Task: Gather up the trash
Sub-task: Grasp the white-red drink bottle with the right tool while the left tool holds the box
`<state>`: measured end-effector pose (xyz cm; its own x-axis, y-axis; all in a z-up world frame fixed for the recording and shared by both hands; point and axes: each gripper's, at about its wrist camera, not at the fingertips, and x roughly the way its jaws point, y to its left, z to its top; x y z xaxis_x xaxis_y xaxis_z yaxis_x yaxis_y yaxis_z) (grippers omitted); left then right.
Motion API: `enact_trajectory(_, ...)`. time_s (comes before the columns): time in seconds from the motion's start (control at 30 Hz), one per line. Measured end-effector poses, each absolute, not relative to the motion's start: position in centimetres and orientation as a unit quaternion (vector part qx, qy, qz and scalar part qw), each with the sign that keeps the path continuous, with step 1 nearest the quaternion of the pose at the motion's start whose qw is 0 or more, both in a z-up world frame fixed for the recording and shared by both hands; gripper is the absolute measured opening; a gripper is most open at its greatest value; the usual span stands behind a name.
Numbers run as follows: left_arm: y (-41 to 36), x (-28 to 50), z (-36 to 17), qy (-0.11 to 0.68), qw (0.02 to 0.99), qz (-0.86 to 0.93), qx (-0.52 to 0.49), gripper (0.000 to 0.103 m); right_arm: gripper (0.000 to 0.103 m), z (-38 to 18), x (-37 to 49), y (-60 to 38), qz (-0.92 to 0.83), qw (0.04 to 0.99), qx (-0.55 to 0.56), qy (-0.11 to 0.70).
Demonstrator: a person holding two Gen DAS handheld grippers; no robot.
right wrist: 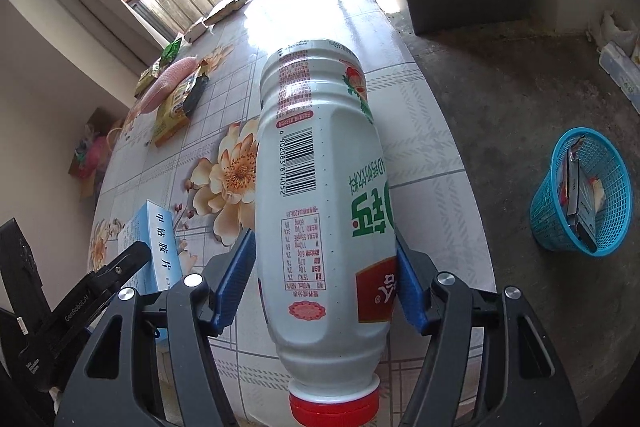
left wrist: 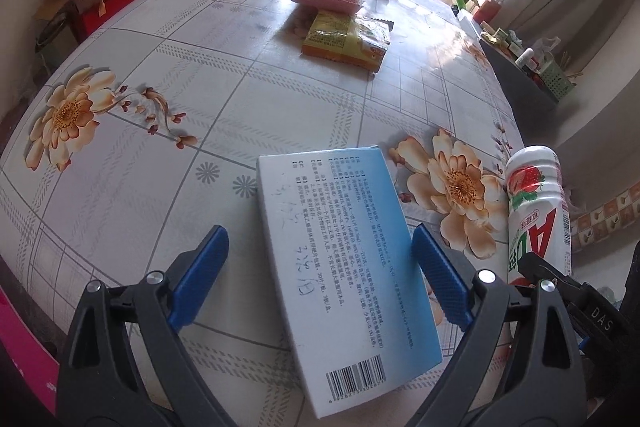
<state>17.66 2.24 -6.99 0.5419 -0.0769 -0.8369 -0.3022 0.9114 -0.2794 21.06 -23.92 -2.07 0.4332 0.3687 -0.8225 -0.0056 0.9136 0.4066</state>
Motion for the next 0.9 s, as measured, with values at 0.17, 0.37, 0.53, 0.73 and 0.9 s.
enact_trajectory(0.17,1.5,17.7,-7.1,0.477,0.855,0.077,-0.189,0.089,0.064,-2.2,20.7,-23.3,0.116,0.832,0.169,0.515)
enact_trajectory(0.37,0.4,17.6,-7.7,0.478,0.864,0.067,-0.141,0.089,0.064,-2.0,20.7,-23.7,0.116,0.834,0.169,0.512)
enact_trajectory(0.53,1.6,17.5,-7.4,0.475,0.867,0.035,-0.144,0.089,0.064,-1.7,20.7,-23.7,0.12,0.835,0.164,0.512)
enact_trajectory(0.73,2.1,16.9,-7.5,0.476,0.87,0.008,-0.13,0.089,0.067,-1.8,21.2,-24.1,0.115,0.831,0.166,0.519)
enact_trajectory(0.9,2.4,16.4,-7.4,0.472,0.874,-0.001,-0.113,0.089,0.068,-1.6,21.7,-24.3,0.113,0.828,0.164,0.524)
